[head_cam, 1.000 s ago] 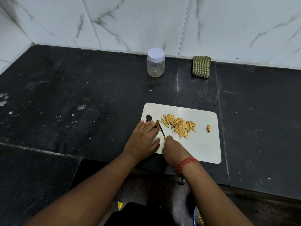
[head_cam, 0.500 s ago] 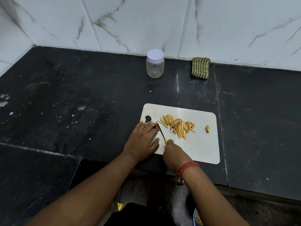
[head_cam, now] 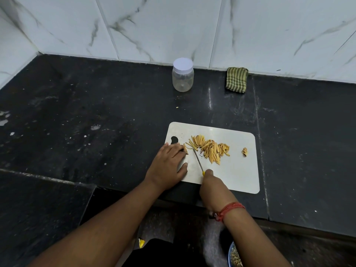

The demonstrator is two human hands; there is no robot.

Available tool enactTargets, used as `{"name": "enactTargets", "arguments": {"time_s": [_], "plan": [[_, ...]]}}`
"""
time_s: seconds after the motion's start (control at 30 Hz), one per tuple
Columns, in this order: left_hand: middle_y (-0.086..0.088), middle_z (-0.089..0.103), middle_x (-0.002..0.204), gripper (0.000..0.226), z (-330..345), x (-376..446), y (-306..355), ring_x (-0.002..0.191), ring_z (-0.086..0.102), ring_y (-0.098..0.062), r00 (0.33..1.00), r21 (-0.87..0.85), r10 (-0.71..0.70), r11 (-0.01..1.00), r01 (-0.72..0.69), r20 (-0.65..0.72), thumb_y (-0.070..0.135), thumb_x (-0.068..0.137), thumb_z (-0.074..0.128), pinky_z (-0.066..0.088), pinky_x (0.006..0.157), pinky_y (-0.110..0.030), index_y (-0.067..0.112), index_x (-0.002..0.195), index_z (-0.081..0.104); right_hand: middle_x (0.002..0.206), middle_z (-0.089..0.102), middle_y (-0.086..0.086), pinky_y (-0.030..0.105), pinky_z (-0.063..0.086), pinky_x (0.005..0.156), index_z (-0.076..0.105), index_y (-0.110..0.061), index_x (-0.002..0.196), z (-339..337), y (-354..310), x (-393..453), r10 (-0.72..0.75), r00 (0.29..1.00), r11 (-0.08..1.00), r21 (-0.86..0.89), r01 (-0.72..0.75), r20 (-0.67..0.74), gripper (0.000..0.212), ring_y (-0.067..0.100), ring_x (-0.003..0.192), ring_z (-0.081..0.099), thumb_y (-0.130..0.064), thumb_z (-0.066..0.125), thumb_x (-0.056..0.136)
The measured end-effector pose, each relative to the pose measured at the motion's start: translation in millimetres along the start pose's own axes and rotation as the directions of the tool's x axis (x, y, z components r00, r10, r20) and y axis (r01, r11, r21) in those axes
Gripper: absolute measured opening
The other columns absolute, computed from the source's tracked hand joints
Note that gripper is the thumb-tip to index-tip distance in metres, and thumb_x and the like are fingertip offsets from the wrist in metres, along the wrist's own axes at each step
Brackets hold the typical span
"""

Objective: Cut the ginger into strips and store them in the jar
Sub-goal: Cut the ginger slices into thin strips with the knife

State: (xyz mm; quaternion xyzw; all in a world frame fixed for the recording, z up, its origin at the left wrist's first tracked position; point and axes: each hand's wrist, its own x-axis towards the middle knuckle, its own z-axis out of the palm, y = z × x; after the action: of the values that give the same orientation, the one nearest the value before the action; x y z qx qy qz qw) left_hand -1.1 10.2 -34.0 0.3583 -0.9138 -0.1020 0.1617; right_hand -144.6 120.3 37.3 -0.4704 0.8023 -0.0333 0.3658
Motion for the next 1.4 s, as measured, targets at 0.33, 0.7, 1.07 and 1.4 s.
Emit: {"name": "enactTargets", "arguments": {"time_s": [0.33,0.7,1.07,1.4], "plan": [[-0.003,0.057,0.136,0.042,0.0,-0.4,0.0,0.131,0.049,-0.02,1.0,0.004,0.002,1.0,-0.002,0.002,0.039,0.093,0.051,0.029,0.121,-0.045,0.013,0.122,0.067,0.108,0.062,0.022,0.03,0.035,0.064,0.038,-0.003,0.117,-5.8,-11.7,6.6,-0.064,0.998,0.997,0.053,0.063,0.022,0.023,0.033,0.091,0.061,-0.001,0.032,0.095],[-0.003,0.057,0.138,0.043,-0.8,-1.0,0.5,0.134,0.047,-0.019,1.0,0.002,0.001,1.0,-0.001,0.009,0.04,0.094,0.051,0.023,0.123,-0.042,0.013,0.123,0.067,0.11,0.061,0.022,0.029,0.035,0.062,0.038,-0.001,0.119,-11.4,-18.8,11.7,-0.072,0.997,0.994,0.085,0.071,0.003,0.026,0.033,0.09,0.059,0.001,0.032,0.094],[-0.005,0.062,0.133,0.044,0.1,-0.8,-1.0,0.135,0.049,-0.023,1.0,0.011,0.016,1.0,-0.016,0.007,0.039,0.094,0.051,0.029,0.122,-0.046,0.011,0.124,0.068,0.108,0.061,0.022,0.029,0.034,0.057,0.038,-0.001,0.118,-9.0,-24.1,17.1,-0.101,0.995,0.993,0.067,0.099,0.026,0.025,0.026,0.078,0.052,0.001,0.034,0.094],[-0.004,0.062,0.135,0.045,0.8,-0.8,-3.2,0.135,0.049,-0.023,1.0,0.018,0.017,1.0,-0.017,0.009,0.039,0.094,0.053,0.029,0.121,-0.047,0.011,0.126,0.067,0.114,0.06,0.023,0.028,0.036,0.068,0.038,0.0,0.121,-8.4,-26.3,21.7,-0.065,0.997,0.997,0.045,0.062,0.053,0.028,0.034,0.101,0.06,0.002,0.034,0.093]]}}
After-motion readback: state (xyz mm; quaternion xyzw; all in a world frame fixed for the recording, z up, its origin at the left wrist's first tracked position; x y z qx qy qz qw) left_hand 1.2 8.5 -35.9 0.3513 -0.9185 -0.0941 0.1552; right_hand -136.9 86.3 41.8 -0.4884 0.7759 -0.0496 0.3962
